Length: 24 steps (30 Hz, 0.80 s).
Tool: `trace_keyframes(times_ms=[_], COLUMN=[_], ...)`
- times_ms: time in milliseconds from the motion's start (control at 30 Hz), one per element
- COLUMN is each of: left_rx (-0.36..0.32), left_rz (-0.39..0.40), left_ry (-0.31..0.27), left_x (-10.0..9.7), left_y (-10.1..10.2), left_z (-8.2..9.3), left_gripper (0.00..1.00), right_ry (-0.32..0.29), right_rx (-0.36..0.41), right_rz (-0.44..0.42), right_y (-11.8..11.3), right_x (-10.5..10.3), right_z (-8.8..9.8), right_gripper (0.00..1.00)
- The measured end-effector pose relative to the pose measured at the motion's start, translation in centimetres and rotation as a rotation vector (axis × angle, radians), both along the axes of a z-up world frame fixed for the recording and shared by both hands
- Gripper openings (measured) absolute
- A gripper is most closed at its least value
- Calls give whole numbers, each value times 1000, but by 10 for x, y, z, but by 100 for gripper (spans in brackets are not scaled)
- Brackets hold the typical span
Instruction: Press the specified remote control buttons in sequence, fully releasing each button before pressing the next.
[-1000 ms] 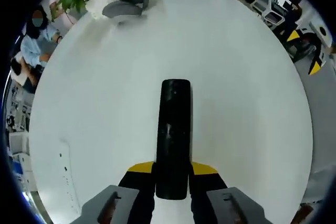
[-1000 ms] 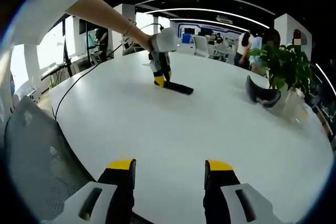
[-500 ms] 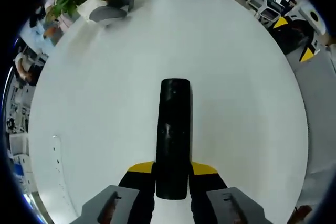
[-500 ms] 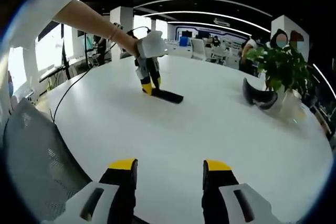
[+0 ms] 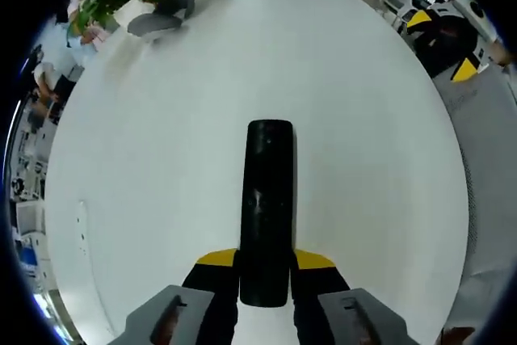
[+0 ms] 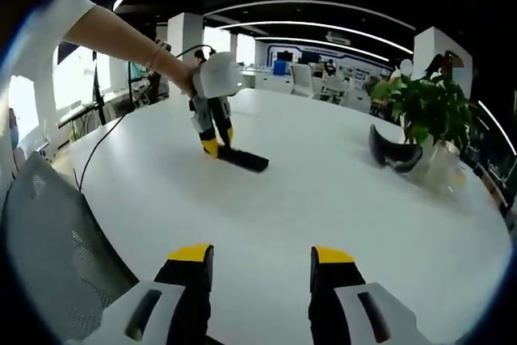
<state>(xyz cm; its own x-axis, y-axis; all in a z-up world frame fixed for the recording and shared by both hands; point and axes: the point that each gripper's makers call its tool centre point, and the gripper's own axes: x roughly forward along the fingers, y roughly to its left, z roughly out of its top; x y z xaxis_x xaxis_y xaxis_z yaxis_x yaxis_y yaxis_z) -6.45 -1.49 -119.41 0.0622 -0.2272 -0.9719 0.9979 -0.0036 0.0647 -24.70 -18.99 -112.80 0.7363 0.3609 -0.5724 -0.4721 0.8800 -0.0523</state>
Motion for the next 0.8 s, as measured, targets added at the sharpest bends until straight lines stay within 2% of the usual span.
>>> trace_keyframes(times_ms=[200, 600, 800], left_rx=[-23, -18, -25], left_rz=[33, 36, 49], left_ry=[12, 34, 35], left_x=[-18, -59, -72], left_y=[2, 5, 5], left_z=[0, -1, -1], left_gripper=[24, 24, 24], right_ry=[-9, -21, -20], right_rx=[-1, 9, 7], right_rz=[11, 25, 42], right_y=[2, 4, 7], right_x=[1, 2, 2], right_z=[2, 5, 4], right_gripper=[45, 44, 43])
